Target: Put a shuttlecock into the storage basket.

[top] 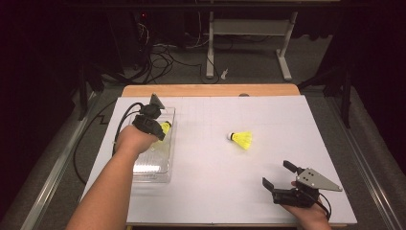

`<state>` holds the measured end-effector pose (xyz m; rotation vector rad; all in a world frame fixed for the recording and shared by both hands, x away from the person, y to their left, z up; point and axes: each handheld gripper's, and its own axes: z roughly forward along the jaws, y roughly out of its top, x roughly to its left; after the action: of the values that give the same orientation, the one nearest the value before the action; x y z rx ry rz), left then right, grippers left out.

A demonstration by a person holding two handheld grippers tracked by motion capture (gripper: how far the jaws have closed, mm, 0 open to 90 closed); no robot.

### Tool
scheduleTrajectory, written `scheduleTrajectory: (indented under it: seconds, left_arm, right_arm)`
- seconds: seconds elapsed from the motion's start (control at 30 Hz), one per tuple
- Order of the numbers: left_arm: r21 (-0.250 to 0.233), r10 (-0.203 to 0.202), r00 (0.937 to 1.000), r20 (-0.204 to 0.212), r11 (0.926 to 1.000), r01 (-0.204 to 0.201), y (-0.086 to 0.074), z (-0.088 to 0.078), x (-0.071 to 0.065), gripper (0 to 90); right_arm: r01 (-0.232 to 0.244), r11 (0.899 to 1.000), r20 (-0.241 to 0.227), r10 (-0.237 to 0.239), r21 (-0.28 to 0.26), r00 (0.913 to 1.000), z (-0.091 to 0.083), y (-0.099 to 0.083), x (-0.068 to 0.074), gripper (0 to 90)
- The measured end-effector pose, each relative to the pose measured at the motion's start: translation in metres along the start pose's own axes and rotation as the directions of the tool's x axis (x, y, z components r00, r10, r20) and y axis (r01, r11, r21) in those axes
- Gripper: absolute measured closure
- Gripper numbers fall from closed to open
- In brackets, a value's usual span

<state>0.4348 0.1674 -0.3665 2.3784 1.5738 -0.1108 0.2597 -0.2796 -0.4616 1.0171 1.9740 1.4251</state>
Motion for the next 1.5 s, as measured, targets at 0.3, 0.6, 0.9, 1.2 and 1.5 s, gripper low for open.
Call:
scheduleTrajectory:
  seconds: [0.3, 0.6, 0.9, 1.2, 1.5]
  left_arm:
    - [0.014, 0.015, 0.9999, -0.002, 0.9998, -0.015, 0.003, 0.011, -0.004, 89.5]
    - [0.012, 0.017, 0.9998, -0.003, 0.9998, -0.017, 0.003, 0.018, 0.000, 89.5]
    - [0.015, 0.025, 0.9996, -0.011, 0.9996, -0.024, 0.005, 0.025, 0.001, 89.5]
    - [0.033, 0.025, 0.9995, -0.020, 0.9991, -0.024, 0.007, 0.033, 0.002, 89.2]
    - [0.037, 0.020, 0.9996, -0.022, 0.9991, -0.020, 0.005, 0.036, 0.004, 89.1]
  right_arm:
    - [-0.002, 1.000, 0.002, 0.002, 0.000, 1.0000, 0.000, 0.000, 0.000, 4.2]
    - [-0.003, 1.000, 0.001, 0.003, -0.001, 1.0000, 0.000, 0.000, -0.001, 4.2]
    - [-0.004, 1.000, 0.003, 0.004, 0.000, 1.0000, 0.000, 0.000, 0.000, 4.2]
    - [-0.004, 1.000, 0.003, 0.004, -0.005, 1.0000, -0.001, 0.000, -0.001, 4.2]
    - [-0.002, 1.000, 0.002, 0.002, -0.005, 1.0000, -0.001, 0.000, 0.000, 4.2]
